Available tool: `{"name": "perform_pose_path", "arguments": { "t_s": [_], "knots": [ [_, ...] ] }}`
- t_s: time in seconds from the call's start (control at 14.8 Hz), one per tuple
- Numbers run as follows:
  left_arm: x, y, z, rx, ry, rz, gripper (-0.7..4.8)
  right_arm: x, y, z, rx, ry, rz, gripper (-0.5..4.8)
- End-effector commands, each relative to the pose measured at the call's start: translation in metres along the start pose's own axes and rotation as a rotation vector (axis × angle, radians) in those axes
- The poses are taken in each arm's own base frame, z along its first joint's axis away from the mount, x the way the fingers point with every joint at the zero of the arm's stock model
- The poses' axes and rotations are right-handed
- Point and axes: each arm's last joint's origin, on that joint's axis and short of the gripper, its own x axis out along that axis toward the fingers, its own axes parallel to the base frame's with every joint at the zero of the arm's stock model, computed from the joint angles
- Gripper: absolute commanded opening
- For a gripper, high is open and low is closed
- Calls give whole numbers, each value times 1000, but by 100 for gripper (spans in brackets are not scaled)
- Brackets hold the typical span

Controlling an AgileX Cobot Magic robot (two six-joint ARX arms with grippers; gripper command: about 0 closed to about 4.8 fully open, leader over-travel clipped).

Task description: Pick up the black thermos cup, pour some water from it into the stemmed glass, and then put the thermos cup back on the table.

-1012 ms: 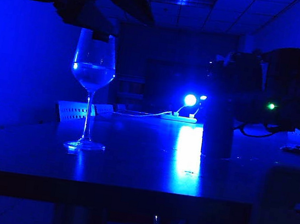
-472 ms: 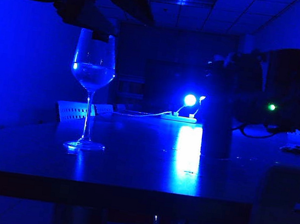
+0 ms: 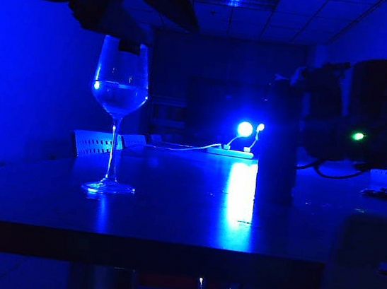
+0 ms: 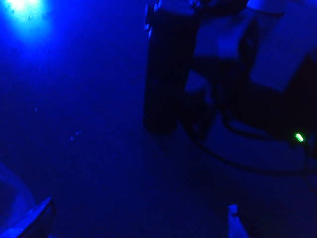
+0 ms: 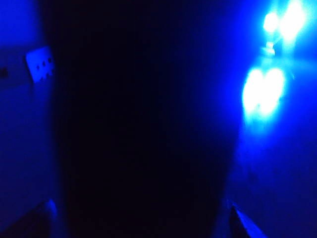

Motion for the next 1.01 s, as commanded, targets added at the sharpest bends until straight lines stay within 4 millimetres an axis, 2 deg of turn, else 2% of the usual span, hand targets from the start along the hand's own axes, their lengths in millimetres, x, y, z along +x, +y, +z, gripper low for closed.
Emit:
{"name": "perform_pose_path", "arguments": {
  "t_s": [0.07,0.4,0.61,0.81,1.01],
  "knots": [
    [-8,-2,7,7,-37,-6,479,-19,2,15,-2,-30,5,479],
    [-40,-8,18,15,-74,-6,479,-59,5,60,-3,-41,34,479],
    [-73,-14,27,24,-116,-6,479,-89,6,104,-4,-47,39,479],
    [-113,-21,27,25,-125,-5,479,-130,10,152,-11,-88,101,479],
    [-148,-28,22,25,-125,-5,479,-178,13,182,-11,-89,101,479]
  ]
}}
